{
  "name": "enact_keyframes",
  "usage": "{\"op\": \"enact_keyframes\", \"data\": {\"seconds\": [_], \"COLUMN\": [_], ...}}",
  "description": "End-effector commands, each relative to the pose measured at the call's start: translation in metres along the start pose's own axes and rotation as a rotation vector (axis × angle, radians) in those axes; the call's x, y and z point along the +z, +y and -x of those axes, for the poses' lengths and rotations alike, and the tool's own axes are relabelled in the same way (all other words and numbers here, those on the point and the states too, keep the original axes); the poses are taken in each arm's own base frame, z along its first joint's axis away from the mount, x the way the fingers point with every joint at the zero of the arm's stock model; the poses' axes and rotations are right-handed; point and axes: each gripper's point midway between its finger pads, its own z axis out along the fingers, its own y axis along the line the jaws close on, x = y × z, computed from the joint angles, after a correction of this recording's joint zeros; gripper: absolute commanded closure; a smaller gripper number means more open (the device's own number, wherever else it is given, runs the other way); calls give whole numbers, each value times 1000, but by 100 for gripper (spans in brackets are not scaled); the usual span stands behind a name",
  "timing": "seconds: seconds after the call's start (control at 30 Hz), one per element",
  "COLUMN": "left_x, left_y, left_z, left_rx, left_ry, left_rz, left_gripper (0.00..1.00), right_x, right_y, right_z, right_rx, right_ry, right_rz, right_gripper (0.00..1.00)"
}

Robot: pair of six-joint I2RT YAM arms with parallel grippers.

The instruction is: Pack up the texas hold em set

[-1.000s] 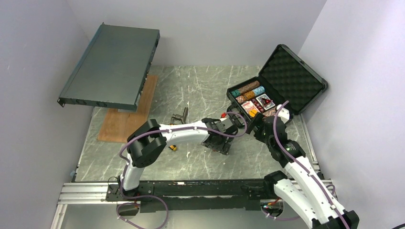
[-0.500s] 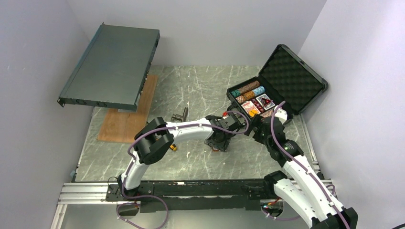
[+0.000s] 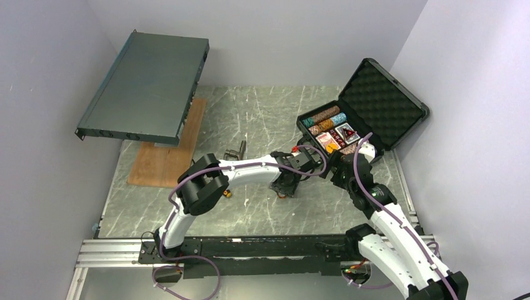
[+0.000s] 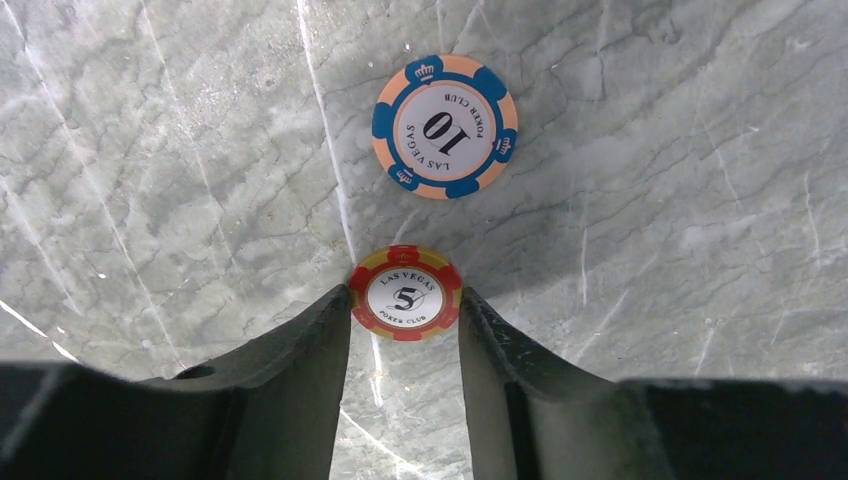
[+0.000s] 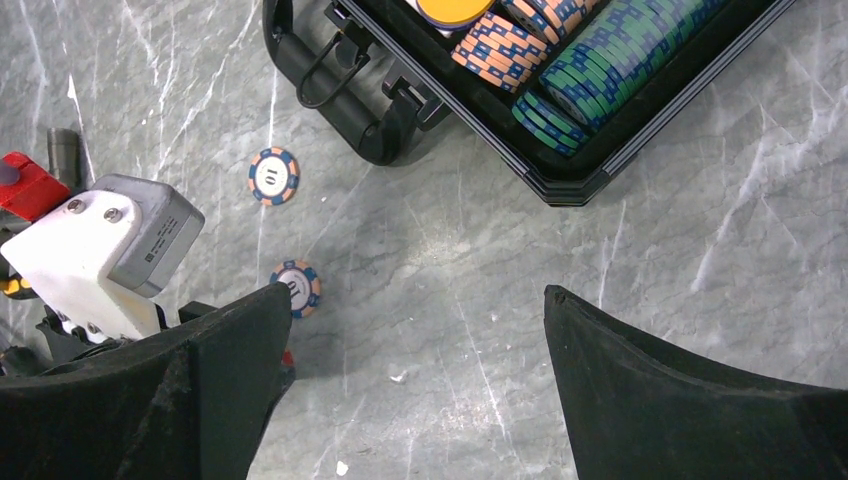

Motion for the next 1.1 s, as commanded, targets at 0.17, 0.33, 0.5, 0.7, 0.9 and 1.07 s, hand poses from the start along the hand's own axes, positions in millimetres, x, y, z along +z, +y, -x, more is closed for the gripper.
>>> {"op": "enact_keyframes", "data": {"seconds": [0.17, 0.33, 0.5, 0.7, 0.9, 1.07], "left_x": [-3, -44, -80, -114, -138, -151], "left_y": [12, 23, 33, 43, 61, 74], "left_z": [-10, 9, 28, 40, 49, 55], "left_rx": [7, -53, -147, -105, 61, 253], "left_ry": [-13, -122, -205, -328, -489, -578], "left_rz": [26, -62, -266, -391, -349, -288], "left_gripper": [71, 81, 80, 84, 85, 86], "right_x": [-7, -11, -6, -4, -5, 4], "right_y": [2, 10, 42, 93, 133, 156], "right_z": [14, 18, 4, -18, -18, -24], "right_rx": [18, -3, -110, -44, 24, -3], "right_ry": [-65, -84, -3, 230, 489, 673], "right_rz": [15, 71, 251, 448, 626, 740], "right_gripper": [4, 4, 3, 2, 5, 15]}}
